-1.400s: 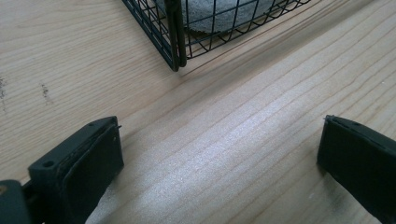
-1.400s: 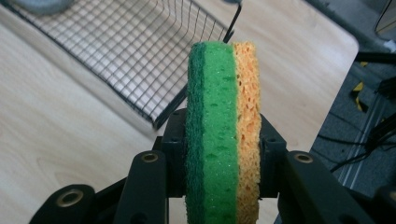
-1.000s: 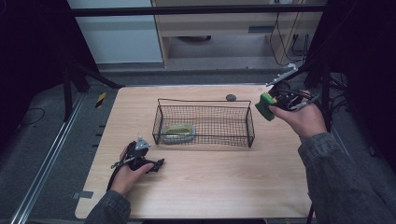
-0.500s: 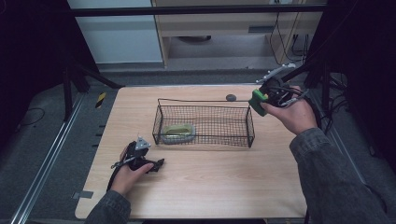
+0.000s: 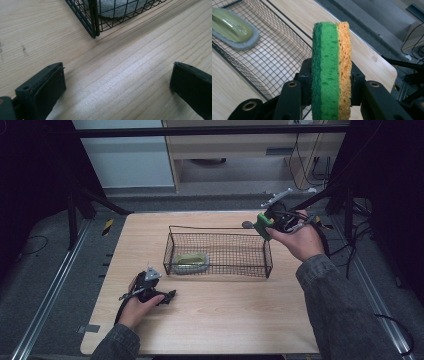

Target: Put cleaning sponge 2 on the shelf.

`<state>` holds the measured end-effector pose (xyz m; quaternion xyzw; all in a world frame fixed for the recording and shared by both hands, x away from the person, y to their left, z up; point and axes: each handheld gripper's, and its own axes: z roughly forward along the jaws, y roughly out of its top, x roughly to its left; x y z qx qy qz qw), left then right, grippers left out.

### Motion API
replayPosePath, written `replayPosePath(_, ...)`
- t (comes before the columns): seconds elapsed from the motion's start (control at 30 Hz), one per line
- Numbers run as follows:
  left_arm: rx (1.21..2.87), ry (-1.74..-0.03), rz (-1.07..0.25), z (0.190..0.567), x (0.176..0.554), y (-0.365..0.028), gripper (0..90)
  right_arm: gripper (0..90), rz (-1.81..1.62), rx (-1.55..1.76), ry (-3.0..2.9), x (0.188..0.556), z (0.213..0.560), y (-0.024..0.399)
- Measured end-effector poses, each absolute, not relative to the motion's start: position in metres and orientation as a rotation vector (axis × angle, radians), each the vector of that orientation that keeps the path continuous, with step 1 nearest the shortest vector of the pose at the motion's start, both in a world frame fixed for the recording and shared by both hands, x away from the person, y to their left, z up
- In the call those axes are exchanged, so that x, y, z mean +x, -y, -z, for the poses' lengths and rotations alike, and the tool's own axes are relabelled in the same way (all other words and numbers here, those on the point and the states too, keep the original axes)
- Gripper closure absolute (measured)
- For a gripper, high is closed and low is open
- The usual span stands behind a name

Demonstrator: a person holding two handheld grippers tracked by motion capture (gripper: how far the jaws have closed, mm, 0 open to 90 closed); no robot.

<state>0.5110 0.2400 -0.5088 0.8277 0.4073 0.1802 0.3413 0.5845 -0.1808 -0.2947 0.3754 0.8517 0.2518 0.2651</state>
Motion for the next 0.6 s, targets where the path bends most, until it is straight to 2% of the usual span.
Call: replayPosePath(0.6,2.154,-1.06,-0.468,0.509,0.511,-0.24,0.0,64.7,-0.63,0.999,-2.375,0.594,0.327,0.168)
